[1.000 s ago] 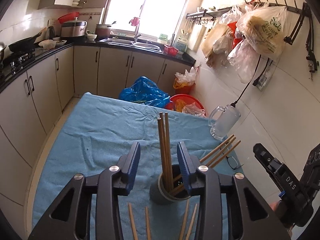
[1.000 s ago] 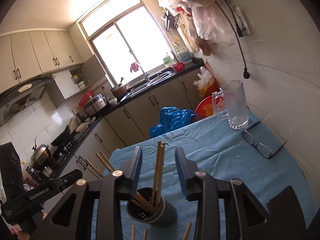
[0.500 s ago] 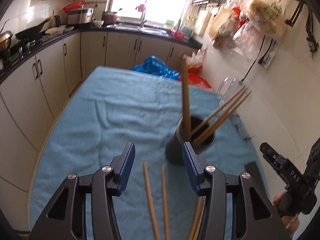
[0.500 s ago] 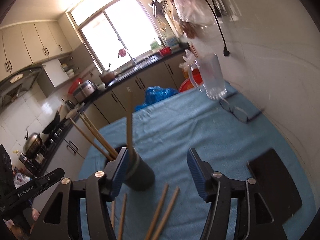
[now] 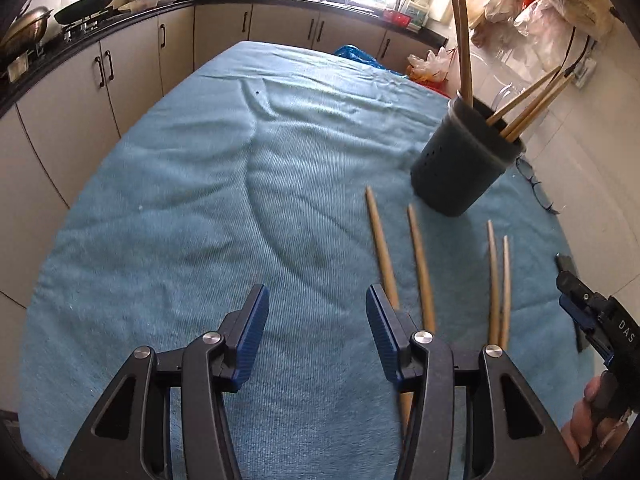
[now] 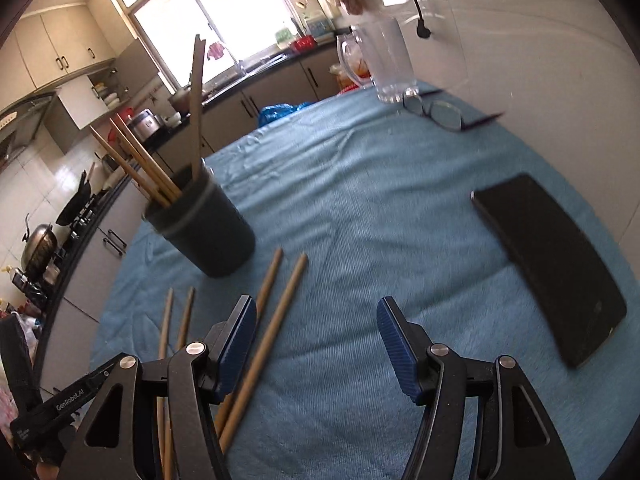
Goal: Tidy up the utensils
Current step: 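Move both open tools back over the remaining chopsticks, then close the right tool on a chopstick while the left tool grasps another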
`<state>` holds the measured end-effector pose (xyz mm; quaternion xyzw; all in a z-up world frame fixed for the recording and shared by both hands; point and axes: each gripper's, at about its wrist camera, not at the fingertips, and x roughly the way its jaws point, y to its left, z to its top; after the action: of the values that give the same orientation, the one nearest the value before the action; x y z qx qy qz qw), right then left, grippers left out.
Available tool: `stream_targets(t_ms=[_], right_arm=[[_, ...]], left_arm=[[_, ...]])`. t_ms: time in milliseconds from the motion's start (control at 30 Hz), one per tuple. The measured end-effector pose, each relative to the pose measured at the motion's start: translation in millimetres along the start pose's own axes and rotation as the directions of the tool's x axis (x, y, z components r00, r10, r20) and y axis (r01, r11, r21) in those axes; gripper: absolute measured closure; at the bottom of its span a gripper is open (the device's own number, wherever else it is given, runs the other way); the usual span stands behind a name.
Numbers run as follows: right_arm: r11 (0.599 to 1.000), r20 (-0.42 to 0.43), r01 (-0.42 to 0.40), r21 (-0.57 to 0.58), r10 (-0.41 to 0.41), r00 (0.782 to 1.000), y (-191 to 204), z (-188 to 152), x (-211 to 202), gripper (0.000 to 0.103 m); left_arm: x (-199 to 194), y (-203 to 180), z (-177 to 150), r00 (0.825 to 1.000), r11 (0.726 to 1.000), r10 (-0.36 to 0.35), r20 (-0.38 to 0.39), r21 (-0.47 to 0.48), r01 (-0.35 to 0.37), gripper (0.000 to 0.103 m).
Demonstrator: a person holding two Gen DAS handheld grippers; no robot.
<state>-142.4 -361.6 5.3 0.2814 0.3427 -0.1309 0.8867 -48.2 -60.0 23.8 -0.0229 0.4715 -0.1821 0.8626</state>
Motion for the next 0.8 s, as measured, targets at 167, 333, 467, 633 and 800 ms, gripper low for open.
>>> stream_targets(t_ms=[167,333,467,633,800], right_arm=[[1.000,-0.033,-0.011,0.002,0.011,0.999,5,-5,7,0.045],[1.000,-0.053,-0.011,-0.015,0.010,0.999,11,-6,14,0.057],[0.999,-0.081,-0.010,-0.038,0.007,0.997,21,-8,25,0.065],[0.994,-0.113,0.026,-0.103,-0.037,0.993,41,-6,44,0.075],[0.981,-0.135,0.094,-0.171,-0.118,0.984,58,-8,60,0.086]], left_arm=[[2,-8,-8,0.998,0.998,0.045,0.055,0.039,-0.047,0.054],[2,-10,-9,0.994,0.997,0.061,0.089,0.050,-0.065,0.054],[-2,-16,-13,0.990,0.993,0.074,0.123,0.083,-0.084,0.054],[-1,-14,-12,0.991,0.994,0.063,0.117,0.078,-0.073,0.054],[-1,-13,-13,0.993,0.995,0.051,0.111,0.076,-0.060,0.054]])
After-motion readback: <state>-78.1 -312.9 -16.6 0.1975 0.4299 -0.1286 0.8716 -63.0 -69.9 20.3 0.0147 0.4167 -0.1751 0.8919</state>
